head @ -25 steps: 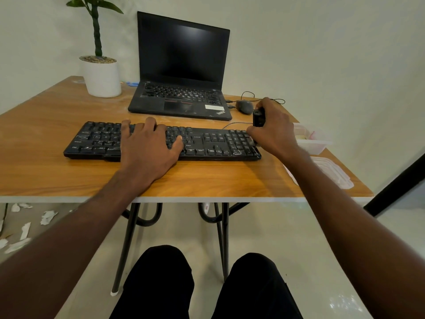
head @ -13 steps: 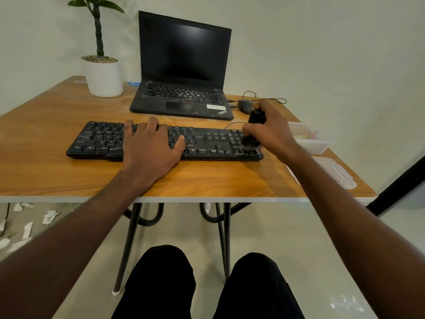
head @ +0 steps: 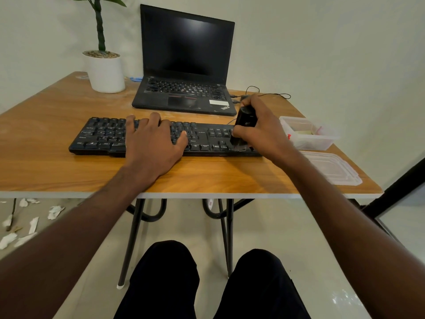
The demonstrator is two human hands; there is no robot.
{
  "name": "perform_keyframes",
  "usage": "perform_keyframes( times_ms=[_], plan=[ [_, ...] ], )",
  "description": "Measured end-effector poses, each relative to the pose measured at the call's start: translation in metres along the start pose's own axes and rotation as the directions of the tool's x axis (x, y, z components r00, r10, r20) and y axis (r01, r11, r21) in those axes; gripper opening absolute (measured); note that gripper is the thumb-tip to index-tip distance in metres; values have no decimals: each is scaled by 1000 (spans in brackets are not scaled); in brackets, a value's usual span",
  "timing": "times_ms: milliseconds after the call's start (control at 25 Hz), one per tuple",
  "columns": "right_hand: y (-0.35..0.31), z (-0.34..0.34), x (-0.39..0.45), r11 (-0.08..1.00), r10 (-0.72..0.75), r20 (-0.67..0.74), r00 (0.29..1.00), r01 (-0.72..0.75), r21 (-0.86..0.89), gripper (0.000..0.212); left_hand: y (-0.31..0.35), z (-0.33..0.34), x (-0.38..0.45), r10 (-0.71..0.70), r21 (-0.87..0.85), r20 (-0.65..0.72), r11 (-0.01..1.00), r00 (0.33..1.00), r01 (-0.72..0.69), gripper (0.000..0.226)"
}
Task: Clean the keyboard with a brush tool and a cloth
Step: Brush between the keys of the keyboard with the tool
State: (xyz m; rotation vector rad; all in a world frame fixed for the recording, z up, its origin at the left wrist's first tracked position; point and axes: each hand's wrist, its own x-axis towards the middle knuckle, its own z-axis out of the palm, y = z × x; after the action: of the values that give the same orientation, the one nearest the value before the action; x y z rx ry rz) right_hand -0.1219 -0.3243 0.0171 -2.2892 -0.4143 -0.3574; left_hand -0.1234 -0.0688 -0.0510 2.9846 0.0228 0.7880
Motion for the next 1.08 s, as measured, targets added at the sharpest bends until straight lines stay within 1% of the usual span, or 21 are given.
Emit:
perform_keyframes(
  times_ms=[40, 80, 120, 200, 240, 360, 440, 480, 520, 600, 640, 680, 760, 840, 920, 960, 1000, 1080],
  plan=[
    [2, -3, -1, 997, -10, -16, 1000, 9, -81, 51, 0, 1, 1, -1, 3, 1, 1000, 1000, 1, 70],
    [5, -6, -3, 988, -13, -65, 998, 3, -151, 51, -1, 1, 1, -2, 4, 2, 1000, 1000, 2, 70],
    [9, -10, -7, 983, -13, -150, 989, -15, -183, 50, -1, 1, 1, -4, 3, 3, 1000, 1000, 4, 70],
    [13, -7, -23, 990, -41, -331, 943, -7, -141, 43, 0, 1, 1, -12, 2, -1, 1000, 1000, 12, 71],
    [13, 1, -34, 995, -56, -366, 929, 23, -95, 41, 0, 1, 1, -18, 4, -3, 1000, 1000, 18, 71],
    [11, 23, -58, 982, -144, -299, 943, 173, 71, 37, 0, 1, 1, -20, 14, -3, 1000, 1000, 20, 71],
    [13, 24, -57, 968, -179, -270, 946, 218, 125, 37, 0, 2, 1, -18, 21, 1, 1000, 1000, 18, 72],
    [15, 23, -56, 974, -168, -284, 944, 203, 100, 37, -1, 1, 1, -15, 21, 3, 1000, 1000, 15, 72],
    [17, 23, -55, 985, -138, -331, 934, 165, 53, 37, 0, 1, 1, -13, 21, 2, 1000, 1000, 13, 72],
    [22, 26, -55, 999, -53, -467, 883, 43, -32, 39, -1, 1, 1, -17, 26, -4, 1000, 1000, 17, 72],
    [24, 28, -55, 998, -23, -517, 856, -7, -57, 39, -1, 0, 1, -16, 27, -2, 1000, 1000, 16, 72],
    [25, 29, -55, 997, -16, -537, 844, -23, -67, 39, -1, 0, 1, -13, 27, 0, 1000, 1000, 13, 71],
    [25, 29, -55, 999, -37, -486, 873, 21, -38, 40, 0, 0, 1, -3, 30, 2, 1000, 1000, 3, 71],
    [22, 24, -55, 992, -65, -380, 923, 100, 72, 39, 0, -1, 1, 1, 35, 7, 999, 1000, -1, 70],
    [20, 22, -56, 972, -99, -313, 945, 159, 173, 40, 0, -2, 1, 1, 38, 6, 999, 1000, -1, 70],
    [20, 22, -56, 971, -106, -294, 950, 163, 176, 40, 1, -2, 1, 1, 39, 7, 999, 1000, -1, 69],
    [22, 23, -54, 979, -86, -294, 952, 136, 153, 39, 1, -2, 1, -1, 39, 11, 999, 1000, 0, 69],
    [27, 25, -52, 995, -29, -367, 930, 60, 73, 38, 1, -2, 0, -5, 41, 19, 999, 1000, 4, 69]
  ],
)
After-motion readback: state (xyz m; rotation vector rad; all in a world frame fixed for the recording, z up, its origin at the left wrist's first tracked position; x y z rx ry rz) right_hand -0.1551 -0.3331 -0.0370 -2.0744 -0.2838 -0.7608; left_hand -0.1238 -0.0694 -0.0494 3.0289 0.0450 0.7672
